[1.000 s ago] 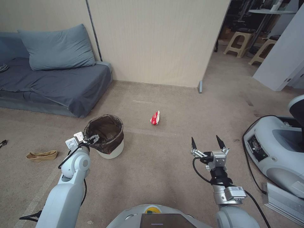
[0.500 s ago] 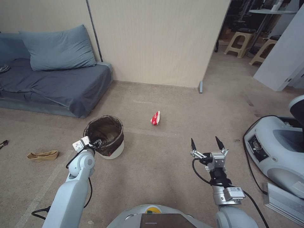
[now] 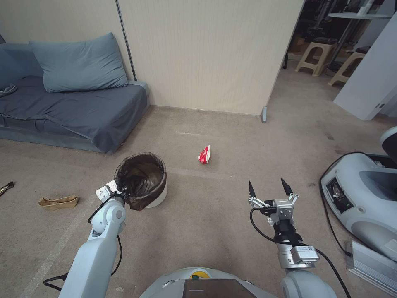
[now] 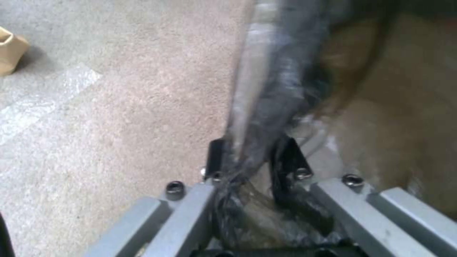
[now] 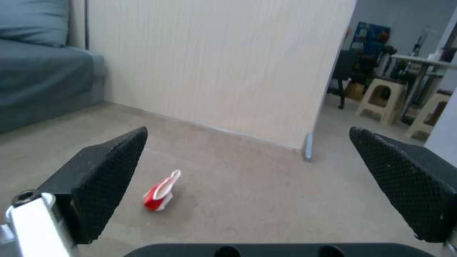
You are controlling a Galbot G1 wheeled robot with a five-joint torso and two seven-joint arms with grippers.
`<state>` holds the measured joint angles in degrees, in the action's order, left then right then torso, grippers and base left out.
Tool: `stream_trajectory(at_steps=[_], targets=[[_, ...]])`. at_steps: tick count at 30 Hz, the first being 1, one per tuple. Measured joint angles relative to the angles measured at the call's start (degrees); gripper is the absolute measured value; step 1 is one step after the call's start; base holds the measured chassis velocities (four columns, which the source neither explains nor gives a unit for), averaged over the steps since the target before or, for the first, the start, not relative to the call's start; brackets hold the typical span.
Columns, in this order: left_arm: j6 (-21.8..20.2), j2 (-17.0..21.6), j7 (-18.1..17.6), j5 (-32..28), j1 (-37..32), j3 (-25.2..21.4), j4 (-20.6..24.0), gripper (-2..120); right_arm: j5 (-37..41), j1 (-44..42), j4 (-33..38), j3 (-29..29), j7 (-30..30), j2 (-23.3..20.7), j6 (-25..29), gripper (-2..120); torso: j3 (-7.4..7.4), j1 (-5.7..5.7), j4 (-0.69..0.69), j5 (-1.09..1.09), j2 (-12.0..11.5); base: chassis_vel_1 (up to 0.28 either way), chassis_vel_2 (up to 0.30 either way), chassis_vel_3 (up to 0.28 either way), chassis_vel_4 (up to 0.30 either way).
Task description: Pick up the trash bin, then pick up the garbage from the floor and place it into the trash bin.
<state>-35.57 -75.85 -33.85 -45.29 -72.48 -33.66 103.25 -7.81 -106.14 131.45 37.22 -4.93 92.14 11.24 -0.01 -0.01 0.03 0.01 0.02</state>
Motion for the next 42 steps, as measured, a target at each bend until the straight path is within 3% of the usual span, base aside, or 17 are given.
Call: stream_trajectory(at_steps=[11, 19, 22, 24, 26, 27, 30, 31, 34, 37, 42], targets=[[0.0, -1.5, 0.5, 2.5, -1.6, -0.7, 1.2, 4, -3.7, 0.2, 0.3, -0.8, 2.1, 0.0, 0.2, 100, 0.02, 0.01, -0.03, -0.03, 0.0, 0.0, 0.0, 0.0, 0.0], [-0.5, -2.0, 0.6, 4.5, -3.3, -1.3, 5.2, 3, -5.0, 0.3, 0.5, -1.1, 2.9, 0.0, 0.4, 100, 0.06, 0.02, -0.08, -0.17, 0.0, 0.0, 0.0, 0.0, 0.0], [-0.6, -2.6, 1.5, 8.4, -6.5, -2.0, 11.3, 0, -5.0, 0.4, 0.2, -1.1, 2.3, 0.0, 3.6, 100, 0.05, 0.02, -0.07, -0.03, 0.0, 0.0, 0.0, 0.0, 0.0], [-0.6, -2.7, 1.8, 9.2, -7.2, -2.1, 12.6, 0, -5.1, 0.4, 0.1, -1.1, 2.2, 0.0, 3.8, 100, 0.05, 0.02, -0.05, -0.04, 0.0, 0.0, 0.0, 0.0, 0.0], [-0.4, -3.3, 3.7, 13.4, -10.9, -2.1, 19.7, 0, -5.0, 0.4, 0.1, -1.1, 2.1, 0.0, 4.2, 100, 0.03, 0.02, -0.03, -0.05, 0.0, 0.0, 0.0, 0.0, 0.0], [-0.4, -3.3, 3.7, 13.4, -10.9, -2.1, 19.7, 0, -5.0, 0.4, 0.1, -1.1, 2.1, 0.0, 4.2, 100, 0.03, 0.02, -0.03, -0.05, 0.0, 0.0, 0.0, 0.0, 0.0], [0.7, -5.0, 6.5, 19.6, -15.7, -2.1, 28.2, 0, -5.0, 0.5, 0.1, -1.1, 2.1, 0.0, 4.3, 100, 0.02, 0.02, -0.04, -0.03, 0.0, 0.0, 0.0, 0.0, 0.0], [0.7, -5.0, 6.5, 19.6, -15.7, -2.1, 28.2, 0, -5.0, 0.5, 0.1, -1.1, 2.1, 0.0, 4.3, 100, 0.02, 0.02, -0.04, -0.03, 0.0, 0.0, 0.0, 0.0, 0.0], [3.6, -6.7, 9.2, 28.4, -20.4, -1.7, 33.5, 0, -4.8, 1.2, -0.2, -0.9, 2.1, 0.0, 5.3, 100, 0.01, 0.02, -0.01, -0.02, 0.0, 0.0, 0.0, 0.0, 0.0], [5.5, -7.1, 10.0, 32.6, -22.8, -1.6, 35.8, 0, -4.7, 1.3, -0.3, -0.8, 2.1, 0.0, 5.5, 100, 0.01, 0.02, -0.01, -0.01, 0.0, 0.0, 0.0, 0.0, 0.0], [7.0, -7.1, 10.1, 35.5, -25.0, -1.6, 38.3, 0, -4.7, 1.4, -0.4, -0.9, 2.0, 0.0, 5.6, 100, 0.01, 0.01, -0.03, -0.01, 0.0, 0.0, 0.0, 0.0, 0.0]])
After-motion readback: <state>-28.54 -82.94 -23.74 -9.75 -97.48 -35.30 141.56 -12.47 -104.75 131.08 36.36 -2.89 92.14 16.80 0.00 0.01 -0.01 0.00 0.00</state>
